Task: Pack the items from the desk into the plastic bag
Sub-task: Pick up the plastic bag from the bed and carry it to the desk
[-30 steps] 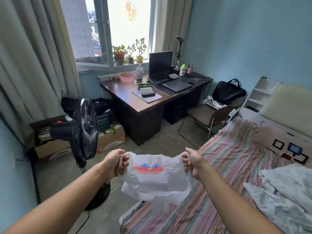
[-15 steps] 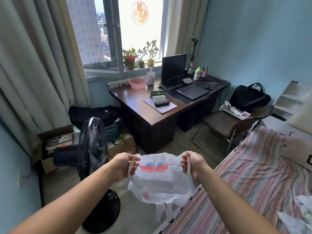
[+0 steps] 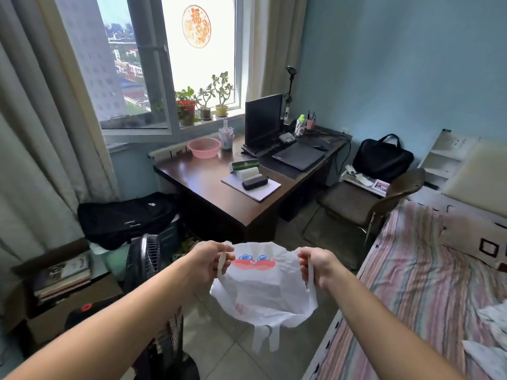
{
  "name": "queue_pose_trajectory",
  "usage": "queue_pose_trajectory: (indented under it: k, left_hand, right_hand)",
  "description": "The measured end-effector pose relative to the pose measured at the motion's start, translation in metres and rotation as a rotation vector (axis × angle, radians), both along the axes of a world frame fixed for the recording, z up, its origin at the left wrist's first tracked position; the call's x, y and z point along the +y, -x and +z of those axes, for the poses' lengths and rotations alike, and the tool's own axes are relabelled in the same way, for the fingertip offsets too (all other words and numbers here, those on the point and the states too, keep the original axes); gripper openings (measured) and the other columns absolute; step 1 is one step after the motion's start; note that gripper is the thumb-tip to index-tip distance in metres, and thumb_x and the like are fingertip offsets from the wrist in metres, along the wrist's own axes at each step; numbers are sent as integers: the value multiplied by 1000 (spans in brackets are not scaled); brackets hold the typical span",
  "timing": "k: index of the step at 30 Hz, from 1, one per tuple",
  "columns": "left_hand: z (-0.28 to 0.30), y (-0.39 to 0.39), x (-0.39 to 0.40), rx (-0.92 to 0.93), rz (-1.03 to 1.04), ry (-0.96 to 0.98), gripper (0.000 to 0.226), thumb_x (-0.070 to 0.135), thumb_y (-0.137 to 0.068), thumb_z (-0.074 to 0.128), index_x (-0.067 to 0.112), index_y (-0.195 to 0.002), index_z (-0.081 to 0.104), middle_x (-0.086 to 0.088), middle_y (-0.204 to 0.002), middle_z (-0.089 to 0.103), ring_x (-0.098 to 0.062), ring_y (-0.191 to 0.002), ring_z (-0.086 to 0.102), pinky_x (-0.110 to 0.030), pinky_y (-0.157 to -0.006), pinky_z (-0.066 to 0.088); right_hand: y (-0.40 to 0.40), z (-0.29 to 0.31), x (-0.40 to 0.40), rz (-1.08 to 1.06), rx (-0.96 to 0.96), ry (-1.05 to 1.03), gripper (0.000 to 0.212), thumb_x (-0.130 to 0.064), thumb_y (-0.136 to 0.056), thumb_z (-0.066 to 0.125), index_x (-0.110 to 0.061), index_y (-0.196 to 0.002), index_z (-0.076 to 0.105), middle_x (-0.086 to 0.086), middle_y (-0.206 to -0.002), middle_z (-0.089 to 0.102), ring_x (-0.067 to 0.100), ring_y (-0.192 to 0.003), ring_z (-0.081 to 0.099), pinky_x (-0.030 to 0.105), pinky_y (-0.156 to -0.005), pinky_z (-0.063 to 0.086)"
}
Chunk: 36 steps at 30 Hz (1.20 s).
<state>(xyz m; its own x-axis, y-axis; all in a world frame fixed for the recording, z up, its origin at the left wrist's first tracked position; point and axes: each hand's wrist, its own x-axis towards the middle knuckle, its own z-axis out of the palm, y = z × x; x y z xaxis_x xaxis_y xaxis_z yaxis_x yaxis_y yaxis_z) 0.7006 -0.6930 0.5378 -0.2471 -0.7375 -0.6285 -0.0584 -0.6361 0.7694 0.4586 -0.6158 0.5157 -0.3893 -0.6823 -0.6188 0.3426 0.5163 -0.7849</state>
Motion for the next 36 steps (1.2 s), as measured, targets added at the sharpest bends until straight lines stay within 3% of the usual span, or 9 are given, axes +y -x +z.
queue_pose_trajectory:
  k: [10, 17, 21, 25, 29, 33, 36]
  left_hand:
    - [6, 11, -59, -14, -1, -22, 27, 4, -92, 50, -7, -112, 64, -13, -81, 62, -16, -63, 52, -25, -58, 47]
    - [10, 17, -107, 8, -2, -21, 28, 4, -92, 53, -5, -117, 63, -14, -84, 64, -16, -65, 53, -26, -63, 48]
    - [3, 26, -142, 8, 33, -16, 26, 4, -92, 53, -4, -116, 62, -16, -86, 64, -17, -67, 55, -27, -65, 49]
    - [-8, 41, -184, -37, 51, -8, 23, 8, -93, 54, -5, -109, 64, -17, -91, 65, -21, -72, 58, -29, -63, 50]
    - [-17, 56, -227, -77, 114, -59, 18, 9, -94, 50, -1, -101, 64, -15, -89, 63, -19, -66, 56, -27, -49, 47]
    - [-16, 71, -267, -59, 193, -105, 19, 8, -93, 50, -2, -99, 65, -13, -86, 59, -16, -64, 51, -25, -53, 43]
    - [-6, 78, -294, -37, 262, -87, 21, 6, -93, 48, -2, -101, 67, -11, -82, 58, -14, -57, 46, -22, -49, 40]
  right_hand:
    - [-2, 31, -44, -34, 144, -91, 29, -19, -91, 54, -13, -63, 52, 2, -55, 43, 12, -47, 38, 19, -43, 34]
    - [5, 44, -96, -9, 170, -130, 40, -33, -99, 45, -10, -66, 49, 3, -55, 43, 12, -43, 38, 19, -40, 34]
    - [23, 33, -146, 20, 117, -121, 50, -33, -101, 33, -15, -55, 35, 2, -51, 35, 12, -38, 28, 15, -34, 27]
    - [48, 23, -211, 123, 119, -176, 45, -27, -101, 30, -11, -60, 44, 2, -55, 39, 9, -39, 30, 15, -32, 28]
    - [73, 21, -285, 240, 101, -228, 45, -24, -102, 31, -8, -64, 49, 2, -56, 43, 7, -37, 34, 15, -32, 31]
    - [92, 31, -343, 320, 60, -266, 40, -27, -103, 34, -5, -79, 57, 3, -56, 48, 8, -44, 38, 16, -36, 34]
    - [108, 40, -379, 367, 9, -232, 40, -25, -104, 35, -4, -77, 56, 4, -50, 47, 9, -42, 39, 14, -33, 33]
